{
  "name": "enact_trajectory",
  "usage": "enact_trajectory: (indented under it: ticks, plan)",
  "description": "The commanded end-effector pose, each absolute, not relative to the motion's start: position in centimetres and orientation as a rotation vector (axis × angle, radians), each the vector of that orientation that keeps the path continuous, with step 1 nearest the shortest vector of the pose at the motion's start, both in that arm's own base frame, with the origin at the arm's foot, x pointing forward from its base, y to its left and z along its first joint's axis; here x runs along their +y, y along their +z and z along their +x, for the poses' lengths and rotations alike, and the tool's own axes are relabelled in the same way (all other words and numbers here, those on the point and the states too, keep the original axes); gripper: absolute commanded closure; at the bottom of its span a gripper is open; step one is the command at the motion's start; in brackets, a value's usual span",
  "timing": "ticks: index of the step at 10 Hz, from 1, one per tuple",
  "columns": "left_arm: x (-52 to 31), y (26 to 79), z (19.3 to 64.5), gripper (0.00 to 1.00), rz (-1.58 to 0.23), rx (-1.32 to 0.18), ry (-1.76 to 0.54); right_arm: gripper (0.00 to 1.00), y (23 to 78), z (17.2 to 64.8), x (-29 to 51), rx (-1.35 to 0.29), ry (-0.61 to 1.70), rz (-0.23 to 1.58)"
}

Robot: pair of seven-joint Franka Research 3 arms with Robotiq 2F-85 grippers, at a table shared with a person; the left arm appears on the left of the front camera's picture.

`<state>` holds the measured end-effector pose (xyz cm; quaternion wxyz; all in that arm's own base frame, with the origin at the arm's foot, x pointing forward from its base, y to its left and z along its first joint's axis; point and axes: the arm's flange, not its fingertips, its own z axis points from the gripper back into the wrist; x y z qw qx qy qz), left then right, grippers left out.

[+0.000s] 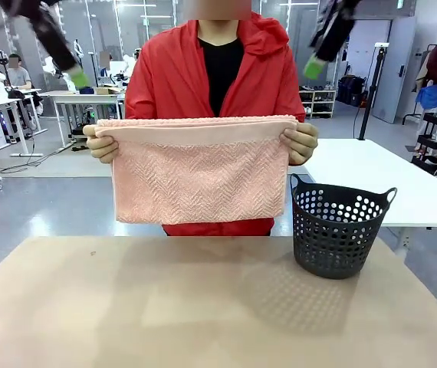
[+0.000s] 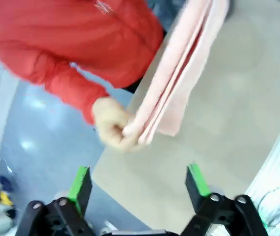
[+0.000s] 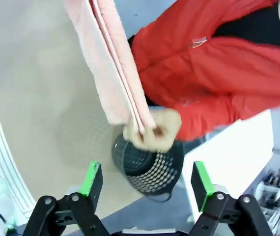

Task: Fold the towel.
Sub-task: Release the end of the 100 cm Hotel Towel you were holding, then pick up the 100 cm Hotel Towel and place it on the left side of the table.

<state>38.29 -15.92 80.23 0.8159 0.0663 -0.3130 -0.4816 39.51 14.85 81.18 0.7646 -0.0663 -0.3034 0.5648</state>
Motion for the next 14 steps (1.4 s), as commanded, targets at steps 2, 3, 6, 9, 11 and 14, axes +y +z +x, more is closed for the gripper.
enact_trajectory:
  ticks: [2, 3, 6, 9, 11, 14]
  plan:
    - [-7.7, 78.9, 34.1, 0.0, 0.088, -0.727, -0.736, 0.0, 80.0, 36.5, 7.7, -0.706, 0.796, -0.08]
    - [-5.4, 78.8, 32.9, 0.0, 0.078, -0.729, -0.651, 0.0, 79.6, 35.7, 5.8, -0.704, 0.693, -0.071]
    - [-3.7, 78.7, 32.5, 0.0, 0.048, -0.718, -0.591, 0.0, 79.0, 35.3, 3.4, -0.661, 0.573, -0.057]
    - [-2.3, 79.2, 32.2, 0.0, 0.06, -0.705, -0.605, 0.0, 79.4, 35.6, 2.5, -0.645, 0.611, -0.044]
    - [-2.3, 79.2, 32.2, 0.0, 0.06, -0.705, -0.605, 0.0, 79.4, 35.6, 2.5, -0.645, 0.611, -0.044]
    - [-2.3, 79.2, 32.2, 0.0, 0.06, -0.705, -0.605, 0.0, 79.4, 35.6, 2.5, -0.645, 0.611, -0.044]
